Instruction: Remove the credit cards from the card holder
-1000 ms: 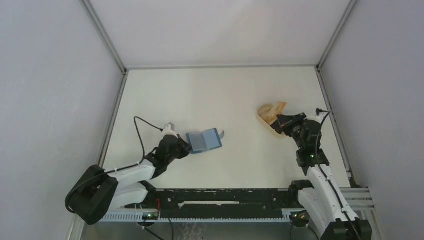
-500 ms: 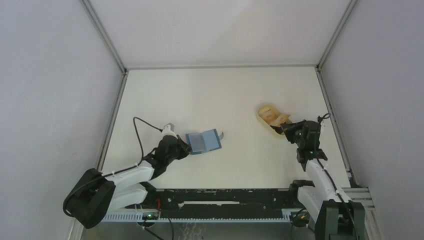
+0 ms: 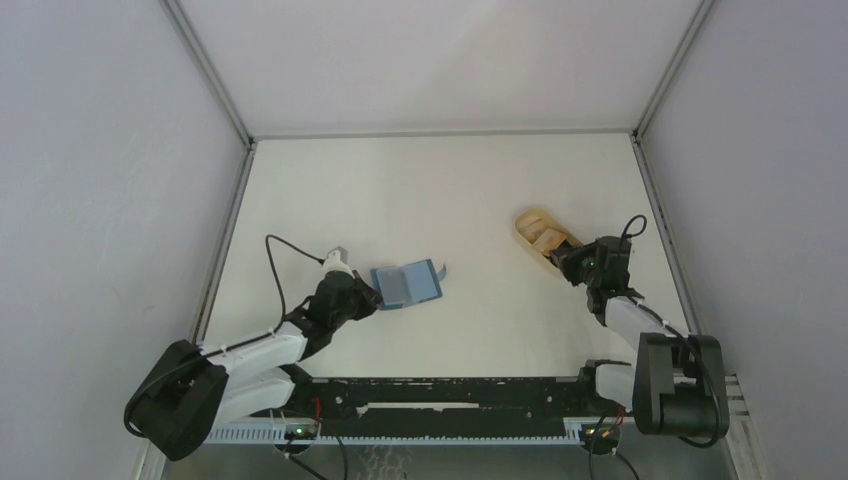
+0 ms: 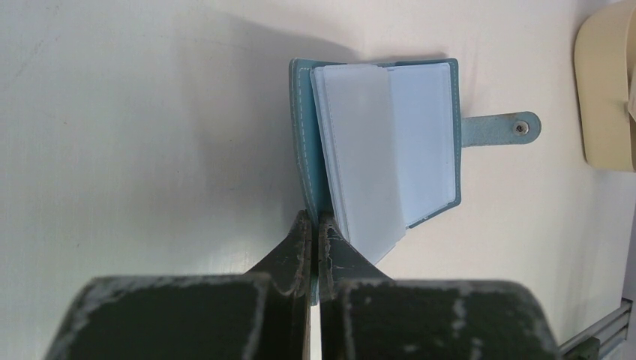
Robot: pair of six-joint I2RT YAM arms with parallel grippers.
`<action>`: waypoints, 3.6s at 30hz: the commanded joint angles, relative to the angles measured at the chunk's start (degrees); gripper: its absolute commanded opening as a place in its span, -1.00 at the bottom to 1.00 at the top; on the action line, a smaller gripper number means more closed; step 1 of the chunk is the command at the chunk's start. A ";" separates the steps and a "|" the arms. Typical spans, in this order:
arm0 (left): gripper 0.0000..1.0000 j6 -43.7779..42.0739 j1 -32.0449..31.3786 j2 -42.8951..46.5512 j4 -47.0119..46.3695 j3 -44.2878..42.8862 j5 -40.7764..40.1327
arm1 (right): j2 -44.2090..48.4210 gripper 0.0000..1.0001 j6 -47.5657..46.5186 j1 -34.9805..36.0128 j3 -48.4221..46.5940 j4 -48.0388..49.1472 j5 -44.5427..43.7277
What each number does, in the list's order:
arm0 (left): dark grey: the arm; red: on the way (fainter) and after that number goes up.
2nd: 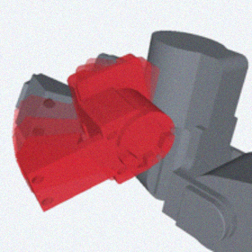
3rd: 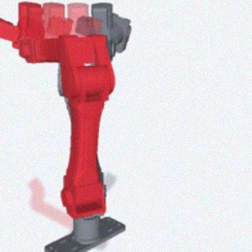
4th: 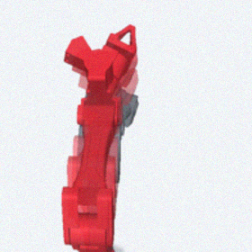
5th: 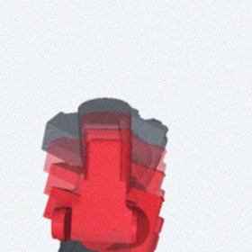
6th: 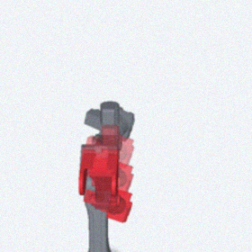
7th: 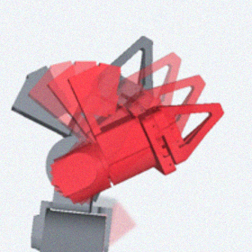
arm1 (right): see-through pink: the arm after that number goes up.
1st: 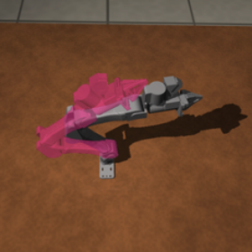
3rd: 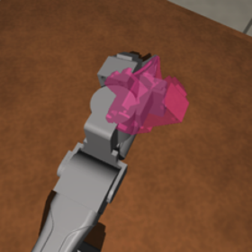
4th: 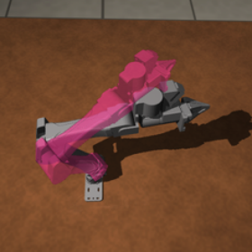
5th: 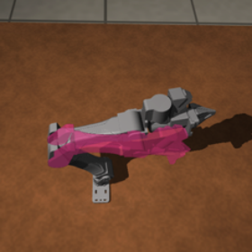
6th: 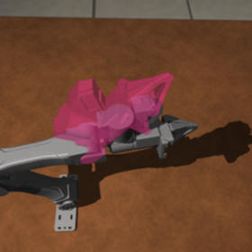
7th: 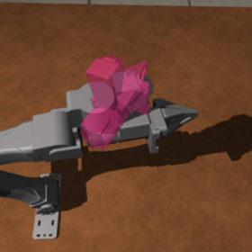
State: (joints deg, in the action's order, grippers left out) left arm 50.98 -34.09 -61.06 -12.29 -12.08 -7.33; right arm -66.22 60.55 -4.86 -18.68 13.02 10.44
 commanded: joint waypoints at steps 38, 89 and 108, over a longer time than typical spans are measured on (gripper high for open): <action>-1.00 -2.30 -0.28 1.00 6.14 0.04 -1.07 | -21.87 -1.00 4.76 4.69 -11.33 16.33 2.95; -1.00 -1.07 -0.20 4.10 3.50 2.54 -0.70 | -34.74 0.37 -32.29 56.92 -47.41 -15.15 -14.54; -1.00 -1.23 -0.27 2.95 3.02 2.83 -1.13 | -46.42 0.48 -34.43 64.15 -56.08 -20.84 -15.38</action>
State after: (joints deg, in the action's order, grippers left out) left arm 51.03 -34.11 -57.39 -10.15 -10.83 -7.90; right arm -110.96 28.03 58.70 -72.05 -7.33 -2.98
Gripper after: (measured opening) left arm 0.016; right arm 0.739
